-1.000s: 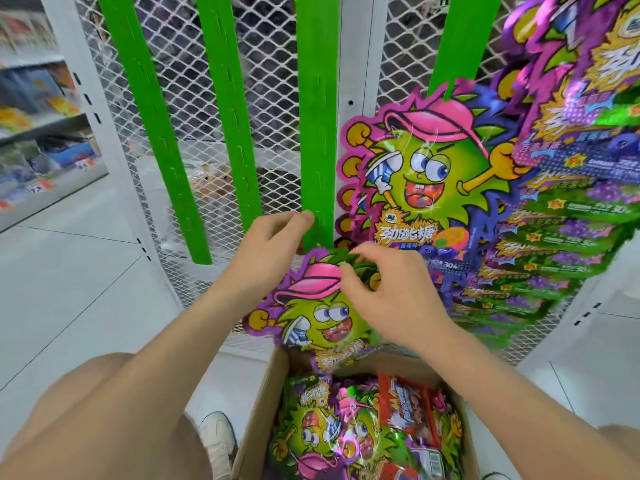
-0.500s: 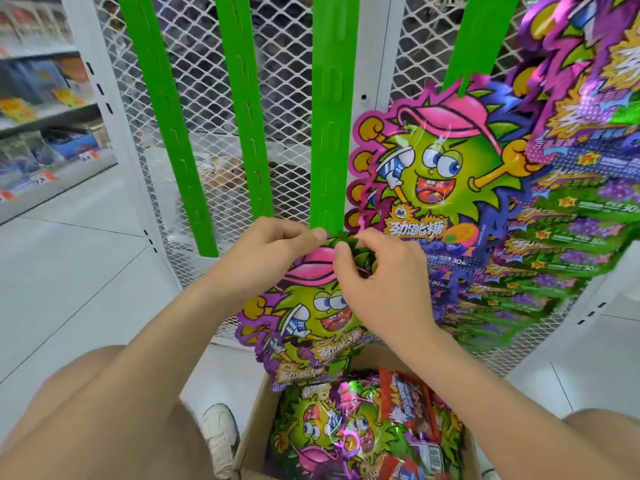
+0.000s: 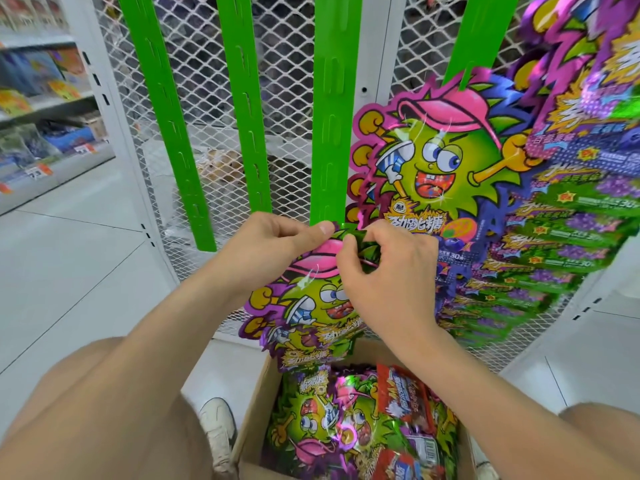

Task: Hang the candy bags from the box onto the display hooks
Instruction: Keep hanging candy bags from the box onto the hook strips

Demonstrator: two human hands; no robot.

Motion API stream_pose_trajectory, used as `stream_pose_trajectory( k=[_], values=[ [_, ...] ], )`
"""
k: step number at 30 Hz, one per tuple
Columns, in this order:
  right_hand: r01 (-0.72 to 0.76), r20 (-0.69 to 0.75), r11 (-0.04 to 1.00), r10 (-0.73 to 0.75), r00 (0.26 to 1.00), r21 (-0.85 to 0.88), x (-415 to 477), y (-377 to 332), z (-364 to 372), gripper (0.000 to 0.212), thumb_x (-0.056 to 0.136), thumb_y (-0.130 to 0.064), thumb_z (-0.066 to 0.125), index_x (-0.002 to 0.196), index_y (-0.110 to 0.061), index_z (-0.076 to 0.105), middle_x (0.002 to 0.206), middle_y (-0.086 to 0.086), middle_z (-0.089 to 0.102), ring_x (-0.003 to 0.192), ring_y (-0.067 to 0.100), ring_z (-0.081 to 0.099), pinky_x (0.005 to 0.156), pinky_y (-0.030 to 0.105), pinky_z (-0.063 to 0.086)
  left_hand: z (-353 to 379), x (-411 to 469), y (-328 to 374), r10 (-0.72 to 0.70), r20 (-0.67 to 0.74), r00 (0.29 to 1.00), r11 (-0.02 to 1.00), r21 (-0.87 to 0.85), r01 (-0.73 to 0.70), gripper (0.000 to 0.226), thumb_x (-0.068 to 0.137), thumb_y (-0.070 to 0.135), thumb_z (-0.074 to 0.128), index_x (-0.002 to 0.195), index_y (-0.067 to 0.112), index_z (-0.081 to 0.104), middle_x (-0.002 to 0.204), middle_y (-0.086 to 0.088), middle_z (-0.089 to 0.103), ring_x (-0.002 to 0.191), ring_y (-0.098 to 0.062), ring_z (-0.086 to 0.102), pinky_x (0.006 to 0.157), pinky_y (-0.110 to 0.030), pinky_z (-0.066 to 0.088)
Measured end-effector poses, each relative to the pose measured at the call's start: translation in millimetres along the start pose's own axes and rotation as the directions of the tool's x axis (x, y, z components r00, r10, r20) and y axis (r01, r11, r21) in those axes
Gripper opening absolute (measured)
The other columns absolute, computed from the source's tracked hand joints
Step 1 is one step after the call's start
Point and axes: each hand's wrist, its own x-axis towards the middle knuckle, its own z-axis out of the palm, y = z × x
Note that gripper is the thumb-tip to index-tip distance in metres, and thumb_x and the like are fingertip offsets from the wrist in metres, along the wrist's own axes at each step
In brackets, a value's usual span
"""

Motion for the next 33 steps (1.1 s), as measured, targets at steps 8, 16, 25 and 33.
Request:
stream_pose_trajectory(
  k=[8,16,25,33],
  values=[
    [0.071,0.195,0.997,-0.072,0.978,0.008,2,13,-10,0.03,0.1,-0.04,0.059,0.074,-0.027,0.051,0.052,-0.009,0.049,0.05,0.02,0.047,0.074,0.042,0.046,-5,8,-17,0.139,-0.02,0.99,0.973,0.189,-0.133,0.049,0.091,0.06,0.072,0.082,0.013,0.079,0.083,-0.031,0.07,0.066,-0.033,0.063,0.073,-0.041,0.056],
    [0.047,0.296,0.996,-0.023,0.955,-0.074,2,37,-24,0.023,0.097,-0.036,0.067,0.11,-0.018,0.074,0.096,-0.003,0.075,0.09,0.02,0.07,0.084,0.042,0.059,13,3,-44,0.572,-0.104,0.814,0.613,0.714,-0.339,0.037,0.102,0.029,0.066,0.136,0.02,0.056,0.125,0.001,0.062,0.114,-0.021,0.057,0.096,-0.037,0.046],
    [0.308,0.924,0.943,-0.004,0.384,-0.124,-30,59,-32,0.021,0.1,-0.034,0.057,0.108,-0.019,0.069,0.087,0.001,0.072,0.085,0.024,0.067,0.075,0.042,0.059,78,9,-115,0.05,0.387,0.921,0.46,0.81,-0.365,0.017,0.093,0.033,0.06,0.08,0.025,0.053,0.076,0.0,0.06,0.08,-0.032,0.066,0.069,-0.044,0.059],
    [0.458,0.975,0.862,0.167,0.148,-0.217,-67,103,-9,0.015,0.103,-0.019,0.049,0.09,-0.014,0.053,0.08,0.005,0.042,0.069,0.027,0.054,0.058,0.036,0.046,142,33,-276,-0.484,0.416,0.77,0.358,0.897,-0.26,0.044,0.099,0.006,0.049,0.139,0.021,0.058,0.136,-0.011,0.061,0.119,-0.032,0.063,0.097,-0.049,0.057]
  ],
)
